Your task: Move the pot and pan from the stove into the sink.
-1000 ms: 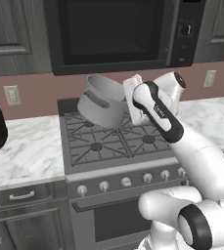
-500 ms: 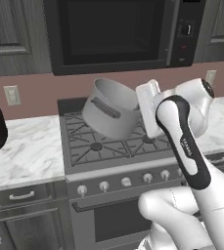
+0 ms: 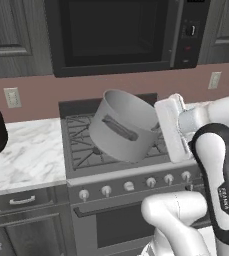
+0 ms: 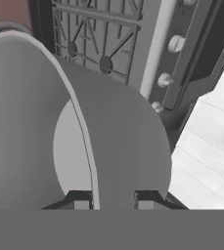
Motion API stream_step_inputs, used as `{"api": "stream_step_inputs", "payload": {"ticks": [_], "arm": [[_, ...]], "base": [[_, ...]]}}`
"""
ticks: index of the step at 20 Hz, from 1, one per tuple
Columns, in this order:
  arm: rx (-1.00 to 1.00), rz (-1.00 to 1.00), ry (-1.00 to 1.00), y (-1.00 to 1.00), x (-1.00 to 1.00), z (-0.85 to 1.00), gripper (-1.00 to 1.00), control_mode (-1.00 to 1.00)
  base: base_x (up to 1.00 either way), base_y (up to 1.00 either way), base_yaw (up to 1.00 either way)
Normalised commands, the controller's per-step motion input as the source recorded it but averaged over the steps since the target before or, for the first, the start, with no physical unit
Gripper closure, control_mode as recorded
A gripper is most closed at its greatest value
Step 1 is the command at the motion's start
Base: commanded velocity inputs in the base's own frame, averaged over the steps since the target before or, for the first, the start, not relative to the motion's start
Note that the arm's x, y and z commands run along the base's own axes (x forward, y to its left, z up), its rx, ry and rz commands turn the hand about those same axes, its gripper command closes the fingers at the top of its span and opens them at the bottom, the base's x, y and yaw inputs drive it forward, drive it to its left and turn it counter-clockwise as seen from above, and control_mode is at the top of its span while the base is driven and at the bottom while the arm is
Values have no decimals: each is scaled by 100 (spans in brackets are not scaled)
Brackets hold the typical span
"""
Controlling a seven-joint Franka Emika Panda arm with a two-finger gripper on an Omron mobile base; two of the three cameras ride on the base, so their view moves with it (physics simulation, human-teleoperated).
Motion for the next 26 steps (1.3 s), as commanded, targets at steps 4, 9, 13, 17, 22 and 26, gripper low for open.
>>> {"api": "stream_step_inputs", "payload": {"ticks": [4, 9, 13, 17, 22, 26], "arm": [[-3, 12, 0, 0, -100, 25, 100, -100], [-2, 17, 0, 0, -94, 25, 100, -100], [-3, 20, 0, 3, -70, 8, 100, -100], [0, 2, -1, 0, -9, 0, 100, -100], [0, 0, 0, 0, 0, 0, 100, -100], [0, 0, 0, 0, 0, 0, 100, -100]], "base": [[0, 0, 0], [0, 0, 0], [0, 0, 0], [0, 0, 0], [0, 0, 0], [0, 0, 0]]}}
